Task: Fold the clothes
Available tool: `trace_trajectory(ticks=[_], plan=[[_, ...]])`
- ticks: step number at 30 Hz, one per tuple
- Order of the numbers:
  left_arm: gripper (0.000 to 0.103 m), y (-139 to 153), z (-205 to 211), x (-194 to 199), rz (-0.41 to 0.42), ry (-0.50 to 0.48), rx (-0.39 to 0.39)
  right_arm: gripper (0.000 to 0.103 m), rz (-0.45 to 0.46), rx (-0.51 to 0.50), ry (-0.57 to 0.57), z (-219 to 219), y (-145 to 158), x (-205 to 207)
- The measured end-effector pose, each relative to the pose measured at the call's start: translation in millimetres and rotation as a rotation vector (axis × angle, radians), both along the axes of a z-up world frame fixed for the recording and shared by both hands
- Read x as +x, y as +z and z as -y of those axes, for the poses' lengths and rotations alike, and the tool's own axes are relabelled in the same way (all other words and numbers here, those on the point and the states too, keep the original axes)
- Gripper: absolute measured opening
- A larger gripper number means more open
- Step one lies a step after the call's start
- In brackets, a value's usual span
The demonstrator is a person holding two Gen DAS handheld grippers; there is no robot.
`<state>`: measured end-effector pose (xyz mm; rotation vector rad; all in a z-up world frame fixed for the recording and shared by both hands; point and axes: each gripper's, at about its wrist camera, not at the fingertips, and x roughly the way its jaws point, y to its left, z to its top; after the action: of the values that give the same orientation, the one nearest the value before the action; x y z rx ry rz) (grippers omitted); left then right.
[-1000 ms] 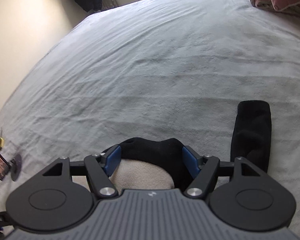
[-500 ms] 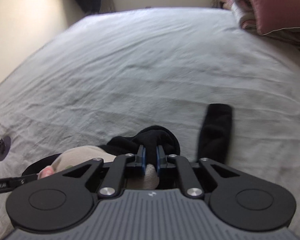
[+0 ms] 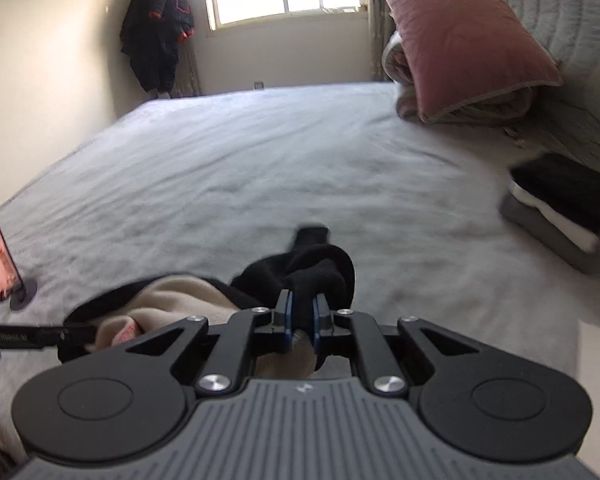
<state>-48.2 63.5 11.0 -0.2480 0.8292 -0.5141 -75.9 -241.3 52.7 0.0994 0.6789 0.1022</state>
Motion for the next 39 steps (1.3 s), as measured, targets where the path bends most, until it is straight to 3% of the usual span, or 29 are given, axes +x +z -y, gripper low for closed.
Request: trace_trajectory(ticks=[6,10,12,14,16,22,28,34,36,39], plan=[[0.027,0,23,-37,0.005,-0.252,0.098,0.012,-0.179,0.061,0.009,26,-41,-33],[0.038,-1,31,-55,0.02,-0.3,0.22,0.013,-0.264,0.058,0.031,29,-58,-40],[0.049,2,28,-62,0.037,-0.309,0.245,0.02,-0.265,0.041,0.05,30,-55,-45],[0.067,5,21,-67,0.058,-0.315,0.254,0.029,-0.238,0.03,0.077,31,-46,-48],[0.071,5,16,-69,0.062,-0.319,0.273,0.061,-0.188,0.03,0.099,36,-34,-52],[0.071,-3,17,-67,0.071,-0.285,0.349,0.064,-0.104,-0.014,0.183,30,-22,-28],[0.071,-4,32,-71,0.168,-0.317,0.361,0.068,-0.1,-0.028,0.298,25,-29,-1],[0.071,-17,39,-57,0.144,-0.285,0.36,0.069,-0.142,0.036,0.383,41,-46,27],[0.067,-16,38,-54,0.157,-0.262,0.334,0.069,-0.174,0.056,0.374,44,-56,34],[0.049,-15,35,-51,0.175,-0.21,0.271,0.069,-0.22,0.105,0.343,47,-69,40]])
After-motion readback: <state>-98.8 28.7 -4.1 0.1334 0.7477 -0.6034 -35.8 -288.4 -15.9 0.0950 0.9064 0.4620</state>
